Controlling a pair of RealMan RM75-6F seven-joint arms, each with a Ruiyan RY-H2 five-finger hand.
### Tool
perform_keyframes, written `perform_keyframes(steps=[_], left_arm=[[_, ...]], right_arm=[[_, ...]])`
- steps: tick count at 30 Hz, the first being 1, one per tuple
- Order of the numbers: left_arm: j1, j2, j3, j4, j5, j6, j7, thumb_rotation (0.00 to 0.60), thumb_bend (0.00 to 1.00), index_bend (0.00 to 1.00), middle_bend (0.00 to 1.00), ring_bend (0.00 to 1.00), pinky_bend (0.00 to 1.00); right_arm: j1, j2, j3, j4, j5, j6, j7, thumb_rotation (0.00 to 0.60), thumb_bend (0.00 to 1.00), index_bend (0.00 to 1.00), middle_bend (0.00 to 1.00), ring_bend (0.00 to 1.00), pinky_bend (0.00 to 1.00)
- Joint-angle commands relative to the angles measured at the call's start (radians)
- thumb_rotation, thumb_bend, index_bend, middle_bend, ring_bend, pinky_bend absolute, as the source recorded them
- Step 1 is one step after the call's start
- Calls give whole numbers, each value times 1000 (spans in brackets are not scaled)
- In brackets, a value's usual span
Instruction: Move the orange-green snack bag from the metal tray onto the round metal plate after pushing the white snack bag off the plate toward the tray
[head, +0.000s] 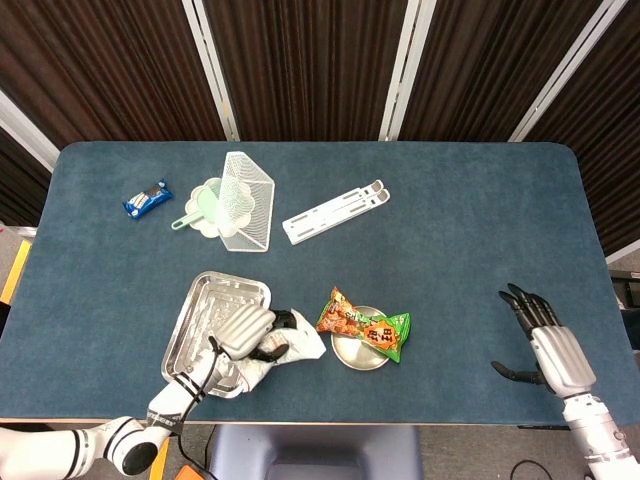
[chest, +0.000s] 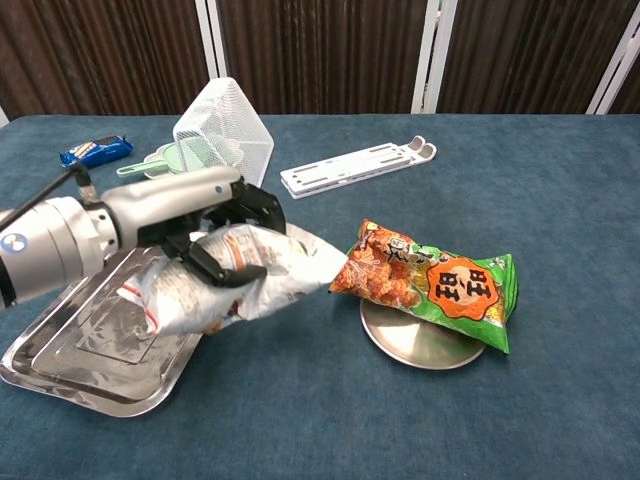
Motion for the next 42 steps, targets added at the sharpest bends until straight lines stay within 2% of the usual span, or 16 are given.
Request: perform_keyframes(steps=[1, 5, 7, 9, 12, 13, 14, 17, 19, 24, 27, 30, 33, 35, 37, 42], left_arm=[[12, 55, -9, 25, -13, 18, 10, 600, 404, 448, 570, 596, 688], [41, 76, 8, 108, -31, 29, -12, 600, 400, 439, 557, 591, 675], [58, 78, 21, 155, -37, 28, -47, 600, 394, 418, 535, 569, 627], [71, 78, 32, 193, -37, 26, -69, 600, 386, 360, 465, 494, 538], [87, 78, 47, 228, -29, 26, -99, 600, 371, 156, 259, 296, 396], [92, 77, 50, 237, -21, 32, -108, 600, 367, 66, 171, 201, 325], [96, 77, 52, 240, -16, 37, -114, 600, 365, 21, 107, 127, 259], [111, 80, 51, 231, 2, 64, -139, 600, 363, 0, 9, 10, 83], [121, 89, 54, 214, 16, 85, -138, 600, 364, 0, 0, 0, 35], [165, 172, 81, 109, 49, 153, -68, 600, 357, 0, 0, 0, 13], [245, 256, 120, 20, 74, 265, -3, 600, 354, 0, 0, 0, 10], [351, 308, 171, -32, 95, 390, -8, 600, 358, 0, 0, 0, 10], [452, 311, 220, 2, 125, 496, -48, 600, 361, 0, 0, 0, 9], [508, 286, 238, 74, 160, 573, -52, 600, 363, 0, 0, 0, 8], [544, 248, 234, 151, 173, 620, -58, 600, 365, 0, 0, 0, 5], [548, 243, 215, 207, 202, 623, -112, 600, 374, 0, 0, 0, 0]], right_arm=[[-3, 2, 0, -2, -5, 4, -1, 600, 264, 0, 0, 0, 0], [-8, 1, 0, -3, -12, 12, -6, 600, 264, 0, 0, 0, 0], [-10, -1, -1, -4, -16, 13, -13, 600, 264, 0, 0, 0, 0], [-10, -4, -2, -5, -18, 11, -20, 600, 264, 0, 0, 0, 0], [-8, -11, -3, -7, -17, 1, -37, 600, 264, 0, 0, 0, 0], [-7, -14, -4, -8, -17, -3, -45, 600, 264, 0, 0, 0, 0], [-7, -16, -4, -8, -18, -6, -50, 600, 264, 0, 0, 0, 0], [-6, -20, -7, -13, -20, -12, -63, 600, 264, 0, 0, 0, 0], [-7, -21, -7, -15, -22, -12, -69, 600, 264, 0, 0, 0, 0], [-16, -18, -6, -19, -19, -1, -100, 600, 263, 0, 0, 0, 0], [-34, -23, 0, -23, -13, 30, -167, 600, 264, 0, 0, 0, 0], [-53, -38, 5, -30, -4, 57, -250, 600, 264, 0, 0, 0, 0], [-62, -51, -2, -39, -12, 63, -310, 600, 264, 0, 0, 0, 0], [-66, -63, -9, -41, -23, 63, -344, 600, 264, 0, 0, 0, 0], [-70, -78, -12, -39, -29, 64, -374, 600, 264, 0, 0, 0, 0], [-70, -104, -15, -33, -37, 57, -413, 600, 263, 0, 0, 0, 0]])
